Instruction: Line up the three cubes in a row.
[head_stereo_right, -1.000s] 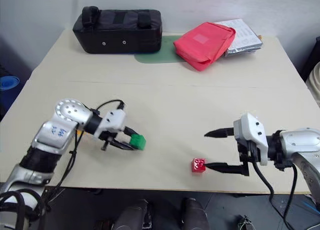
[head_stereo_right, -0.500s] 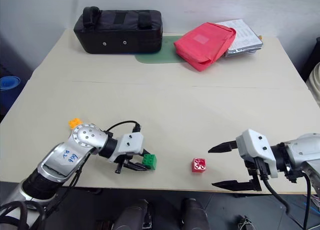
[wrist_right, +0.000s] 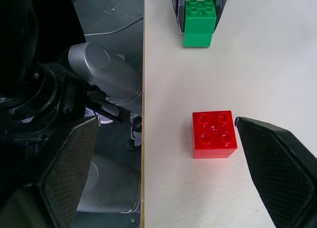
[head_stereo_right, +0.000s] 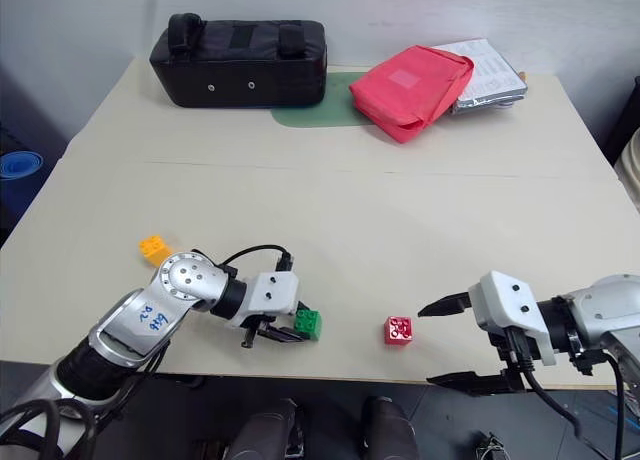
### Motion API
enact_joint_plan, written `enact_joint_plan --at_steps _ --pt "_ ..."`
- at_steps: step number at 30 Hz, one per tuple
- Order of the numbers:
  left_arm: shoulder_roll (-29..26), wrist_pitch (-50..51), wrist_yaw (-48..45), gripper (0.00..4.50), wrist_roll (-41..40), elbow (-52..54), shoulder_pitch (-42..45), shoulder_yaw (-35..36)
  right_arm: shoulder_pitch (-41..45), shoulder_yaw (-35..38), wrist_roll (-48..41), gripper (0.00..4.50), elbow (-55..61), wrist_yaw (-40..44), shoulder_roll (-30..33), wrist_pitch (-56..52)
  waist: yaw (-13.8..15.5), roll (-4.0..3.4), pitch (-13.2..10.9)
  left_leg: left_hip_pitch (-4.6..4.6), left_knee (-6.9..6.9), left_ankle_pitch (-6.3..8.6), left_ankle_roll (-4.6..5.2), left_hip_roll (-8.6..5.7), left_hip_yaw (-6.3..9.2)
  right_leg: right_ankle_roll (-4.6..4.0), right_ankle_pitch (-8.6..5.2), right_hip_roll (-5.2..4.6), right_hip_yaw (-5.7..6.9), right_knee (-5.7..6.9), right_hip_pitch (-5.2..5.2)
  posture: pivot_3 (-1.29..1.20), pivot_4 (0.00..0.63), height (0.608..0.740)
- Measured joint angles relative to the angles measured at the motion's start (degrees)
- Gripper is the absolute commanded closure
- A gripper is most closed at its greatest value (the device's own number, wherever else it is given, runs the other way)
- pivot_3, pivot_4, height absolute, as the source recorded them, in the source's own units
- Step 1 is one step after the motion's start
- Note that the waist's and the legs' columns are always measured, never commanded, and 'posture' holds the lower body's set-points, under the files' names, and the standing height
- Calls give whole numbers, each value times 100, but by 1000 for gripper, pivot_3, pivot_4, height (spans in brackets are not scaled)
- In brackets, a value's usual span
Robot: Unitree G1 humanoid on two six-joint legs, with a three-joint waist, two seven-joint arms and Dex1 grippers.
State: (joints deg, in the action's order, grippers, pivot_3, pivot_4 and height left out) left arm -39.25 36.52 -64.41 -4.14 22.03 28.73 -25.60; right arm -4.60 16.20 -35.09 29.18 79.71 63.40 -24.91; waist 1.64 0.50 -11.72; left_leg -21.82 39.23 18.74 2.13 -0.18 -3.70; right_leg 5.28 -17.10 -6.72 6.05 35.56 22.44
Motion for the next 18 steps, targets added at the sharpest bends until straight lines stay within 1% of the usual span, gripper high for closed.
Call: enact_joint_plan --at_steps 14,16,17,18 --pt "-11 245 19 3002 -2 -36 145 -36 4 -24 83 0 -2 -123 -15 120 1 0 0 0 0 -1 -1 0 0 0 0 2 0 2 0 0 150 740" --pt "-11 267 40 2263 -9 -35 145 -36 8 -24 97 0 -5 -122 -14 126 2 0 0 0 1 -1 -1 0 0 0 0 2 0 1 -1 0 150 740" --pt "-11 287 54 2039 -11 -37 140 -36 20 -24 99 0 -10 -122 -15 126 1 0 0 0 1 -1 -1 0 0 0 0 2 0 2 -1 0 150 740" --pt "-12 303 61 1706 -14 -37 132 -35 37 -25 99 0 -16 -122 -14 126 -1 0 0 0 1 -1 -1 0 0 0 0 2 0 2 -1 0 150 740"
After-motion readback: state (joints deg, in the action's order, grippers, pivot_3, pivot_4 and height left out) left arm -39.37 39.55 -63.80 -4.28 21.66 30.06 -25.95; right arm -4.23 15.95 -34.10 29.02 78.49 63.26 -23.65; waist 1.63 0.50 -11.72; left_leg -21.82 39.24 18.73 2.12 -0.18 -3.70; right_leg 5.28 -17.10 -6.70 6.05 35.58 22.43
